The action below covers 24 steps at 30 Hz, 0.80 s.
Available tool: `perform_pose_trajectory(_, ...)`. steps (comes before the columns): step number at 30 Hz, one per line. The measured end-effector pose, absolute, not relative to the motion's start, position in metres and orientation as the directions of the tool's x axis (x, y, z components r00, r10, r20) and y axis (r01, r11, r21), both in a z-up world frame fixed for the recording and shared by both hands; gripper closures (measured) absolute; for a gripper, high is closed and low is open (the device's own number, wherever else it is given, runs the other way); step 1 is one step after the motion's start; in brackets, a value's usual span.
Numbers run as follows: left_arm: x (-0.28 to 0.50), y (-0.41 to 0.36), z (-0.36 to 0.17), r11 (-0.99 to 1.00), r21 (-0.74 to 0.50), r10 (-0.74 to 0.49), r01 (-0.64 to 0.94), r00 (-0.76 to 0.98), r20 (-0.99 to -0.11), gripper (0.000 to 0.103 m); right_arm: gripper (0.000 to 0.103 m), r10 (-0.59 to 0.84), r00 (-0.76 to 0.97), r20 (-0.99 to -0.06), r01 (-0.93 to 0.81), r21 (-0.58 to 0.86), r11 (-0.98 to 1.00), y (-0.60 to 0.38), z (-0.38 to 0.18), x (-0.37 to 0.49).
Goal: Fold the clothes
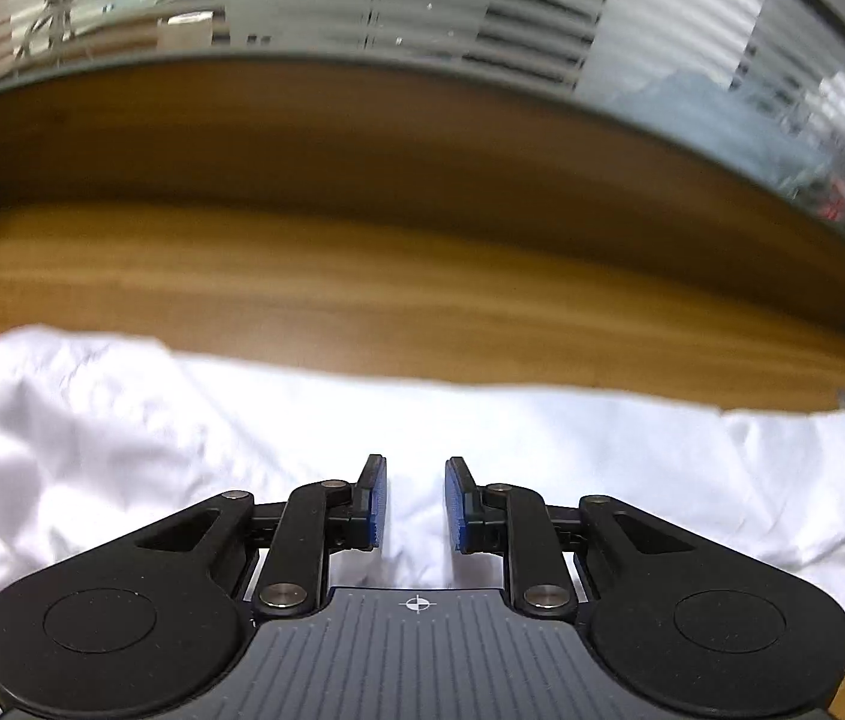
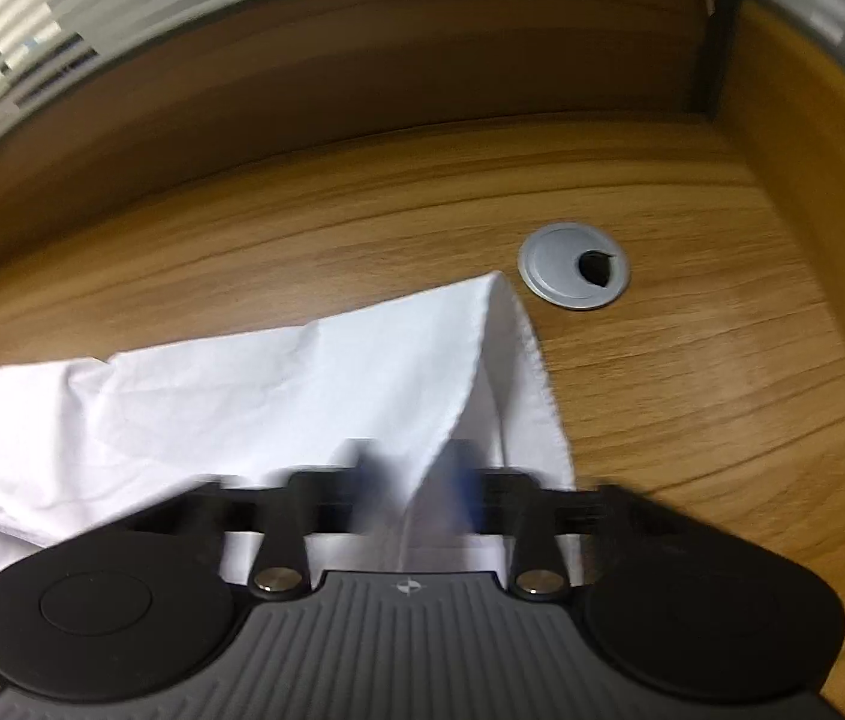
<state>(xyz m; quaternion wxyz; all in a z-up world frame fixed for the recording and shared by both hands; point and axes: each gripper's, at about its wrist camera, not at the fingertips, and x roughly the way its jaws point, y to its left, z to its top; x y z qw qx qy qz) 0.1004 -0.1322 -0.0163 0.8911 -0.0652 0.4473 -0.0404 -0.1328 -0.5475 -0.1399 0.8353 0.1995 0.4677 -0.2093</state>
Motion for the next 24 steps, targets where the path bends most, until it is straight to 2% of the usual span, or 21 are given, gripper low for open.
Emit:
perform_pose_trajectory(8,0.097,-0.142,-0.046,0.995,-0.099,-0.070,-0.020,0.560,-0.826,0.083,0.103,-0.157,0.466,-0.871,0.487,0.105,0.867,-0.559,-0.150,-0.127)
perform_pose_trajectory(13,0.097,-0.146,-0.041,0.996,-0.081,-0.053,-0.025,0.567,-0.822,0.083,0.100,-0.150,0.463,-0.873,0.452,0.088,0.888,-0.558,-0.156,-0.127)
perform_pose_trajectory(14,0.095,-0.151,-0.036,0.998,-0.068,-0.052,-0.007,0.577,-0.815,0.082,0.086,-0.150,0.469,-0.870,0.456,0.093,0.885,-0.559,-0.151,-0.133)
perform_pose_trajectory(15,0.093,-0.156,-0.032,0.998,-0.054,-0.051,0.012,0.588,-0.808,0.080,0.079,-0.158,0.474,-0.866,0.461,0.092,0.882,-0.561,-0.148,-0.141)
perform_pose_trajectory(17,0.090,-0.166,-0.023,0.998,-0.024,-0.050,0.051,0.609,-0.792,0.080,0.054,-0.170,0.492,-0.854,0.467,0.095,0.879,-0.563,-0.140,-0.161)
perform_pose_trajectory(20,0.086,-0.197,-0.012,0.989,-0.019,-0.110,0.147,0.640,-0.761,0.078,0.039,-0.167,0.500,-0.850,0.484,0.115,0.867,-0.570,-0.136,-0.194)
perform_pose_trajectory(24,0.091,-0.247,-0.012,0.956,-0.075,-0.241,0.284,0.612,-0.753,0.077,0.035,-0.111,0.483,-0.868,0.491,0.163,0.856,-0.577,-0.147,-0.230)
